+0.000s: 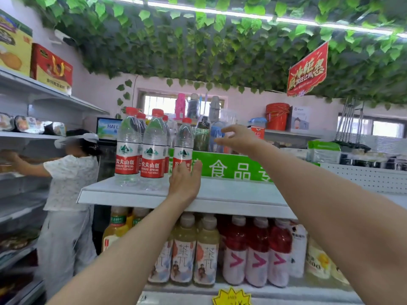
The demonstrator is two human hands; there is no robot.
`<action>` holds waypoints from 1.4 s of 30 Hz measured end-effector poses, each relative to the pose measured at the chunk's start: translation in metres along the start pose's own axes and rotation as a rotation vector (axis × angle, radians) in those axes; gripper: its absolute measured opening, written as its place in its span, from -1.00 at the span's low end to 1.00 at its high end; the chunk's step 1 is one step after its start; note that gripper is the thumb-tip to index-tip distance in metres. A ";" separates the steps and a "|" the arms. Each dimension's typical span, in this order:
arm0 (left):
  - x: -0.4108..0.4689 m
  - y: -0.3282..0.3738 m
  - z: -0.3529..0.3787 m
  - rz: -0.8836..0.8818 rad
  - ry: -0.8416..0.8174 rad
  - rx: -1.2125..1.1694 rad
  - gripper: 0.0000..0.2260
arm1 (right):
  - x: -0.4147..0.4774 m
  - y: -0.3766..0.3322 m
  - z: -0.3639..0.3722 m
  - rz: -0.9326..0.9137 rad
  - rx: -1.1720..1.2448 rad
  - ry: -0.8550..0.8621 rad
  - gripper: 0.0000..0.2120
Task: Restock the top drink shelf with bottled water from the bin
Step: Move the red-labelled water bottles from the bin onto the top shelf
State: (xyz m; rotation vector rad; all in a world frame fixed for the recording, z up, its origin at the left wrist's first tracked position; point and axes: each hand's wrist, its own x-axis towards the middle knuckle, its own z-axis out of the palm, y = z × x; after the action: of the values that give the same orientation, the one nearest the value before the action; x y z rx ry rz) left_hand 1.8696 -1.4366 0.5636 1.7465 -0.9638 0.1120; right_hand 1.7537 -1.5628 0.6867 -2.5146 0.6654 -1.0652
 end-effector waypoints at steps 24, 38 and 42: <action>-0.309 -0.019 0.060 -0.151 -0.147 0.469 -0.44 | -0.335 0.128 0.007 0.119 -0.264 -0.470 -0.33; -0.436 -0.208 0.118 -0.526 -0.512 0.491 -0.41 | -0.465 0.216 0.189 0.325 -0.187 -0.926 -0.39; -0.466 -0.268 0.118 -0.630 -0.582 0.505 -0.47 | -0.501 0.232 0.249 0.442 -0.098 -1.043 -0.36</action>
State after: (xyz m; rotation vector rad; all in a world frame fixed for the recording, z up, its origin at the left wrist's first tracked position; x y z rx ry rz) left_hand 1.6885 -1.2582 0.0748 2.5539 -0.7662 -0.6414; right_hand 1.5637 -1.4604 0.1212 -2.3649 0.8458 0.4422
